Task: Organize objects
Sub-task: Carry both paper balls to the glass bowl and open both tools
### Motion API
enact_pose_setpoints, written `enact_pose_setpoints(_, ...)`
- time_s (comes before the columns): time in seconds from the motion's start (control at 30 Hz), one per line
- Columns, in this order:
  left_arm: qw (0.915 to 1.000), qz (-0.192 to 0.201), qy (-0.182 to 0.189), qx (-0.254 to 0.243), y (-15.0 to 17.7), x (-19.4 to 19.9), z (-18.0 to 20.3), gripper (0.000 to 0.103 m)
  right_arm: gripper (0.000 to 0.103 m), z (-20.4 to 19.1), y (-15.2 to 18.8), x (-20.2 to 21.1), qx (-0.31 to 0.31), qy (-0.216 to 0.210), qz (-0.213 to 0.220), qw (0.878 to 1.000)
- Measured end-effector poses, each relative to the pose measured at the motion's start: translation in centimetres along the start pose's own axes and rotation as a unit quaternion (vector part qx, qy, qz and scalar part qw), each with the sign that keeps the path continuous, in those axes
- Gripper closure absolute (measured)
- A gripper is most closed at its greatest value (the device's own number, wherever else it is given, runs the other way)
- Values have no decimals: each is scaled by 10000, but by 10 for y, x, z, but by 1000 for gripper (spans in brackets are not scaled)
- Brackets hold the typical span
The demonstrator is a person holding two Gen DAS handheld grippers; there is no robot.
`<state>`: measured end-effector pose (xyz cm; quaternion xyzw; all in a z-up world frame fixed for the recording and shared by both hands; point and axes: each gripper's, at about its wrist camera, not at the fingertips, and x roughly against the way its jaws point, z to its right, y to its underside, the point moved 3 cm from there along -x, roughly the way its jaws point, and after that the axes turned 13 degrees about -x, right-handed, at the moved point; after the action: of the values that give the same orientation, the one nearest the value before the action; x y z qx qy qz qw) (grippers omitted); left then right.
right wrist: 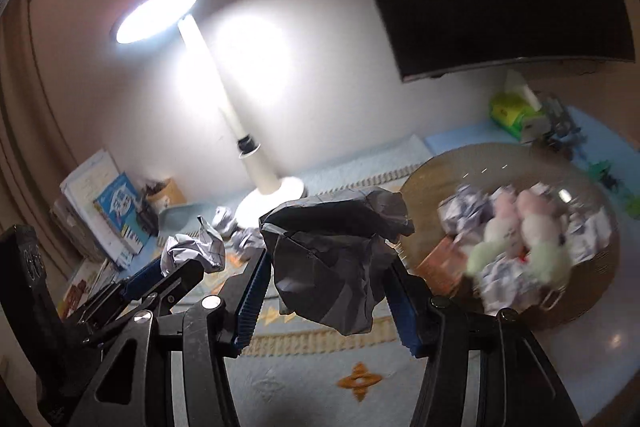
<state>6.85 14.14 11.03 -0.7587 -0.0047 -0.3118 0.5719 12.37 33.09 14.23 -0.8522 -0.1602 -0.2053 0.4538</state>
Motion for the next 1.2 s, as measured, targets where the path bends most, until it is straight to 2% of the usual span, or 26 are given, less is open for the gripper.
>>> enact_pose_setpoints(0.13,9971,141,738,111,-47,-24,29,62,48,34,-54,24,-247,440,519,9974)
enact_pose_setpoints(0.2,9943,149,1051,92,-64,-40,49,62,48,50,-73,23,-333,700,621,9951)
enact_pose_setpoints(0.3,9887,121,1493,-6,-80,-65,80,62,47,74,-92,8,-531,996,512,9923)
enact_pose_setpoints(0.4,9849,-4,1728,-51,-87,-94,106,62,45,92,-101,-11,-599,1152,330,9910)
enact_pose_setpoints(0.47,9826,-112,1854,-33,-89,-110,118,60,30,100,-103,-19,-631,1322,308,9887)
enact_pose_setpoints(0.5,9819,-147,1890,-58,-89,-118,124,56,30,103,-104,-24,-645,1342,279,9885)
enact_pose_setpoints(0.53,9823,-199,1859,-100,-89,-124,128,52,30,105,-104,-24,-655,1298,273,9890)
enact_pose_setpoints(0.6,9835,-272,1782,-143,-87,-131,133,27,30,109,-103,-24,-685,1260,290,9892)
enact_pose_setpoints(0.67,9840,-257,1760,-69,-84,-132,131,22,30,113,-101,-22,-733,1272,295,9887)
enact_pose_setpoints(0.83,9820,-371,1846,166,-74,-126,115,21,30,110,-89,-15,-761,1150,216,9902)
enact_pose_setpoints(0.93,9827,-414,1772,338,-63,-116,97,21,30,96,-79,-10,-715,917,155,9931)
enact_pose_setpoints(1.03,9855,-475,1580,400,-46,-99,77,21,28,70,-69,-5,-426,700,102,9966)
enact_pose_setpoints(1.13,9897,-463,1273,471,-27,-77,52,21,13,36,-60,-5,64,614,84,9981)
enact_pose_setpoints(1.2,9930,-439,984,486,-14,-62,33,21,12,12,-50,-5,359,536,127,9978)
